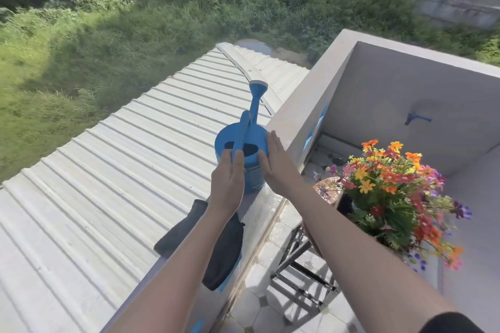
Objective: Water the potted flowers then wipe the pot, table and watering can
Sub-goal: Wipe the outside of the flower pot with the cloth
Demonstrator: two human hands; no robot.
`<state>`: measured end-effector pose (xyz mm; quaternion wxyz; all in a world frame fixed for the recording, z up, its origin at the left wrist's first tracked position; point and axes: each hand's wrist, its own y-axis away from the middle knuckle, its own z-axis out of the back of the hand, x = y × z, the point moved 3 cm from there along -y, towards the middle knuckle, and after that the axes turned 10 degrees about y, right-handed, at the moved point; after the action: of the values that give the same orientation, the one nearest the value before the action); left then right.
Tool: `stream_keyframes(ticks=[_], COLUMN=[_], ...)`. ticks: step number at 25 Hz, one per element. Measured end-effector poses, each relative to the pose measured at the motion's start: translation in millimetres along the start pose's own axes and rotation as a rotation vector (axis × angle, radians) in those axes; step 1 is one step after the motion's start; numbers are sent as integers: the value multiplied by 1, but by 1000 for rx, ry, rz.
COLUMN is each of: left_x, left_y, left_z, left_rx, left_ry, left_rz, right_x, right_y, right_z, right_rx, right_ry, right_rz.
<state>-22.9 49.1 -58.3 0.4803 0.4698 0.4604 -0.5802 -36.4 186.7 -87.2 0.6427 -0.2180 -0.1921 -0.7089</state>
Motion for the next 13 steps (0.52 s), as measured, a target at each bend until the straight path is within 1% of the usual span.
stream_keyframes(ticks=[1, 3, 5, 6, 7, 8, 10, 11, 12, 13], left_x=[-1, 1, 14, 24, 41, 60, 95, 107, 116, 121], left_y=[2, 6, 10, 12, 13, 14, 22, 28, 34, 39], left_z=[3, 14, 34, 45, 58, 70, 91, 94, 95, 92], left_rx=[18, 1, -30, -37, -37, -18, 66, 133, 199, 233], left_ry=[-33, -74, -135, -207, -317, -455, -702, -770, -791, -785], left_rz=[-19, -36, -41, -29, 26, 121, 354, 443, 496, 498], right_x=[0, -2, -2, 0, 4, 8, 18, 22, 26, 29], right_y=[7, 27, 52, 65, 78, 89, 106, 111, 115, 117], right_z=[-5, -18, -36, -45, -55, -65, -86, -94, -101, -105], right_rx=[-43, -106, -100, -77, -33, 28, 153, 206, 238, 236], right_ry=[-63, -145, -148, -142, -147, -168, -249, -289, -311, -308], right_rz=[-15, -92, -201, -236, -261, -296, -381, -420, -443, -444])
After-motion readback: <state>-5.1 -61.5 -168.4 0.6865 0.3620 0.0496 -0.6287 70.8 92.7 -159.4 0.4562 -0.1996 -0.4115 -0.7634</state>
